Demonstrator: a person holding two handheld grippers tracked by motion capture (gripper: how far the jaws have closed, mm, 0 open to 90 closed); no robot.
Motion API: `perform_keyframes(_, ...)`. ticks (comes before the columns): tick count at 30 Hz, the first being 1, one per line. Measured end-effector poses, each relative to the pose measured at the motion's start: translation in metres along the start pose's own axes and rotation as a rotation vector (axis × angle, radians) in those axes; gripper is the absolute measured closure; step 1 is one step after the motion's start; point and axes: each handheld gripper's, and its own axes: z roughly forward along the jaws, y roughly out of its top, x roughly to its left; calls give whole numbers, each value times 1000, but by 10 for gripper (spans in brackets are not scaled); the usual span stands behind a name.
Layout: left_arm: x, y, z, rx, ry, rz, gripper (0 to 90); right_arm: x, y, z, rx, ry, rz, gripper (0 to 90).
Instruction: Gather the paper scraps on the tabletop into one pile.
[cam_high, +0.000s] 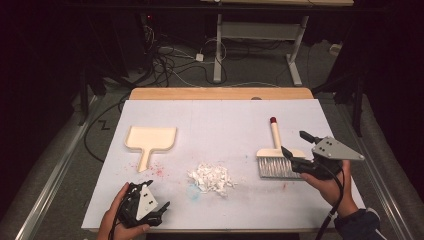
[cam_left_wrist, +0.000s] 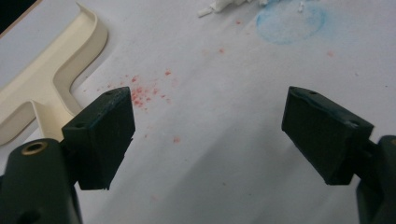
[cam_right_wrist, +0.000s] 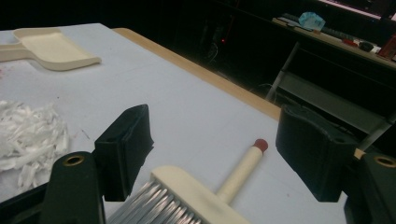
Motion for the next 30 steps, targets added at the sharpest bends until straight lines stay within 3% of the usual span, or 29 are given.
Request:
perform_keyframes(4, 0, 0, 1, -2, 1, -4, 162, 4, -10, -7, 13, -20, -17, 270)
perform_keyframes(11, 2, 3, 5, 2, 0, -6, 161, 7, -32, -20, 14, -47, 6, 269)
perform_keyframes(15, 3, 5, 8, 5, 2, -3, 161, 15, -49, -22, 61, -56, -36, 269)
perform_keyframes(21, 0, 4, 7, 11, 7, 2, 161, 32, -70, -27, 102, -12, -74, 262)
perform_keyframes(26, -1, 6, 7, -4, 8, 3, 161, 42, -74, -27, 125, 25, -67, 227)
perform_keyframes(30, -1, 4, 9, 6, -1, 14, 161, 42, -71, -28, 114, 11, -49, 220)
